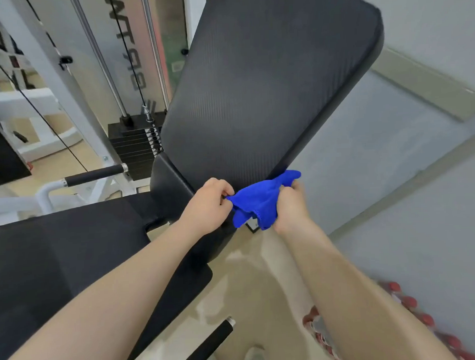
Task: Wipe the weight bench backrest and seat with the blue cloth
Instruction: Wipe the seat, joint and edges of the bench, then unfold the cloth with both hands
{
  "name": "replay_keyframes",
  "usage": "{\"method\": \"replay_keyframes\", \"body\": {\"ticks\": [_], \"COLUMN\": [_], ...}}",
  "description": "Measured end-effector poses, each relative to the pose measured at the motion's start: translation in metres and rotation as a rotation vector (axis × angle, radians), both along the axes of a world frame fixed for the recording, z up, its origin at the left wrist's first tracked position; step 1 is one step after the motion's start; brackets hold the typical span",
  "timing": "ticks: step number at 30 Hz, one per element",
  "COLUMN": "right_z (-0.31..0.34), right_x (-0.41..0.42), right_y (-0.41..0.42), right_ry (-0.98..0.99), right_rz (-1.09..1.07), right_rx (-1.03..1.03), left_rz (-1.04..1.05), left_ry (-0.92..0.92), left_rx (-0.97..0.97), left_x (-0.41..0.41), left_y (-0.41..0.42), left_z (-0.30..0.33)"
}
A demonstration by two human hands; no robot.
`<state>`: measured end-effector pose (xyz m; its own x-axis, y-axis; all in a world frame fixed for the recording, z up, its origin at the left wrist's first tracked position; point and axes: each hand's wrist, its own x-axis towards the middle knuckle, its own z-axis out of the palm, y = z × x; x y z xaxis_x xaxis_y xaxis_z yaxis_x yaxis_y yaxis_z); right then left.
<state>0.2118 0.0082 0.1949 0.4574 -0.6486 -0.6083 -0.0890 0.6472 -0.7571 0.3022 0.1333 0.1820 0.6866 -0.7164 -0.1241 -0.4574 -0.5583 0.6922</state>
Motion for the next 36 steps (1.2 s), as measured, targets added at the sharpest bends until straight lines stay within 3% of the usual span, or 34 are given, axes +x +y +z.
{"method": "replay_keyframes", "body": {"ticks": [3,8,13,15,19,23,25,29,30,32,36], "right_z": [0.013,0.049,0.092,0.107,0.128,0.141,0.144,0.151,0.152,0.152,0.145], "right_x": [-0.003,-0.025,-0.047,-0.044,-0.038,-0.037,-0.037,-0.045,-0.048,-0.057,-0.084], "right_y": [-0.011,-0.017,-0.009,-0.003,0.004,0.002,0.0,-0.012,-0.014,-0.015,-0.032], "right_ry": [0.187,-0.009,-0.059,-0.022,-0.058,-0.026,0.058,0.595,0.627,0.546,0.412], "right_rz": [0.187,0.27,0.852,0.972,0.945,0.824,0.749,0.87,0.909,0.95,0.773], "right_rx": [-0.139,-0.109,-0.49,-0.649,-0.812,-0.999,-1.147,-1.773,-1.788,-1.632,-1.374], "left_rz": [-0.05,-0.194,-0.089,-0.069,-0.23,-0.254,-0.293,-0.324,-0.333,-0.349,-0.38], "left_ry": [-0.041,-0.017,0.109,0.208,0.25,0.271,0.168,0.031,0.007,-0.027,-0.027], "left_rx": [0.02,-0.029,-0.297,-0.399,-0.266,-0.174,-0.14,-0.087,-0.071,-0.035,0.059], "left_x": [-0.001,-0.005,-0.008,-0.007,-0.01,-0.01,-0.006,0.003,0.005,0.007,0.009], "left_y": [-0.004,-0.012,-0.014,-0.011,0.001,0.016,0.021,0.032,0.034,0.038,0.04], "left_z": [0.007,0.032,0.068,0.083,0.113,0.128,0.129,0.135,0.137,0.141,0.136]}}
